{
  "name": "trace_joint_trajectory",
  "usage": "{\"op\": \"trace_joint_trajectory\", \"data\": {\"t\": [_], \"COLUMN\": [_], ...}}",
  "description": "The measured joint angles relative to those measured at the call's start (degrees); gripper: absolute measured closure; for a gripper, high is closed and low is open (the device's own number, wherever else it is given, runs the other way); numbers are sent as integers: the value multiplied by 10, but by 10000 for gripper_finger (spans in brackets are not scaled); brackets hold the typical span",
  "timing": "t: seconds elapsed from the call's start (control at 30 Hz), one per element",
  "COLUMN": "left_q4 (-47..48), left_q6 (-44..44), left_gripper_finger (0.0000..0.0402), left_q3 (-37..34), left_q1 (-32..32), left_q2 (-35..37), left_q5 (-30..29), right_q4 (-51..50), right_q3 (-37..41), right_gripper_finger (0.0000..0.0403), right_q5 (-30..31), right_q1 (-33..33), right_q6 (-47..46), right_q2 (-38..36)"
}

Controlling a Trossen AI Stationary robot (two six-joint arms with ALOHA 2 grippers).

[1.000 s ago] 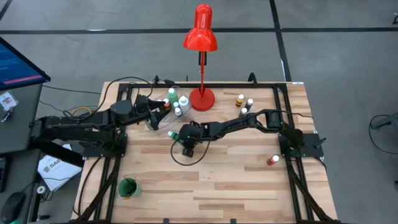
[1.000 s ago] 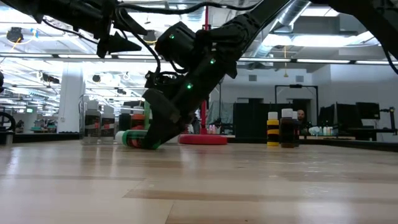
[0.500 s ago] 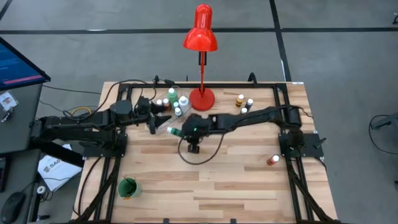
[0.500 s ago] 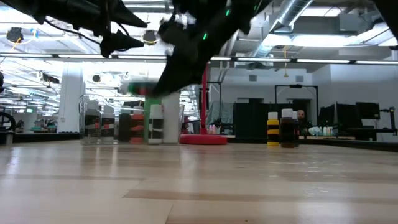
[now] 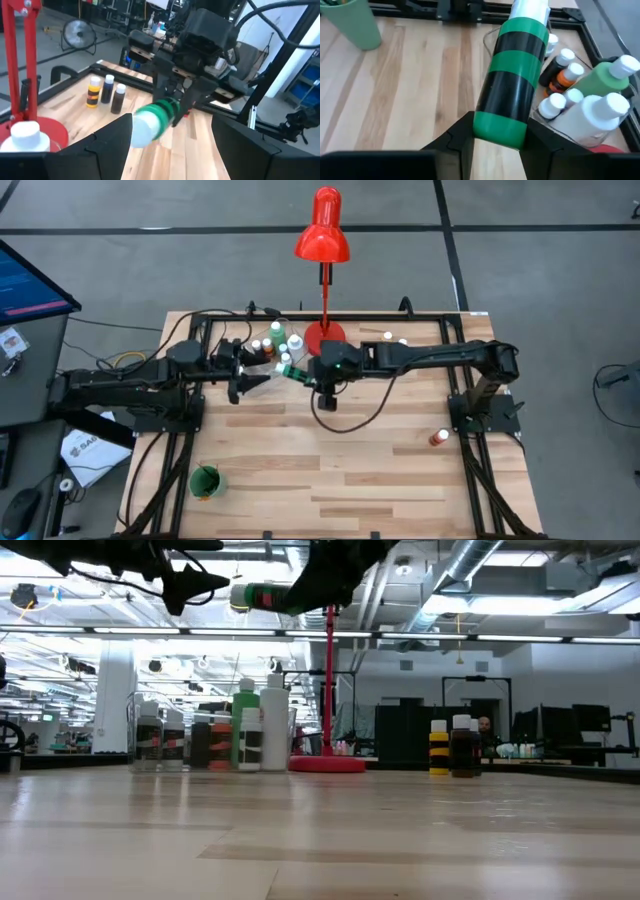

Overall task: Pick & Place Paint Supplies
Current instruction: Put the green paint bottle into the transparent bin

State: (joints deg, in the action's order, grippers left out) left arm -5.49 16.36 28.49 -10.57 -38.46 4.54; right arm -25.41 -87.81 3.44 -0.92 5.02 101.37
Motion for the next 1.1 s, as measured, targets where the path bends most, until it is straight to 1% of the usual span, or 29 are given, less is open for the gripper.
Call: {"op": "trace_joint_trajectory", "data": {"t": [0.23,0.4,0.53,0.63,0.73,0.9,1.1], "left_q4": [-2,-27,-31,-59,-66,-66,-66], "left_q6": [-8,-2,4,4,-2,-9,-10], "left_gripper_finger": [137,137,137,137,137,157,181], "left_q3": [0,0,0,0,0,0,0], "left_q1": [0,0,0,0,0,0,0], "left_q2": [-38,-74,-93,-97,-97,-97,-97], "left_q5": [16,66,68,68,68,93,94], "right_q4": [7,6,7,8,7,8,12], "right_q3": [0,0,0,0,0,0,0], "right_gripper_finger": [285,285,285,285,285,285,285], "right_q5": [-5,-4,-5,-5,-5,-5,-5], "right_q1": [17,23,24,25,24,24,24], "right_q6": [16,26,27,27,29,31,40], "right_q2": [-3,1,1,1,1,1,1]}}
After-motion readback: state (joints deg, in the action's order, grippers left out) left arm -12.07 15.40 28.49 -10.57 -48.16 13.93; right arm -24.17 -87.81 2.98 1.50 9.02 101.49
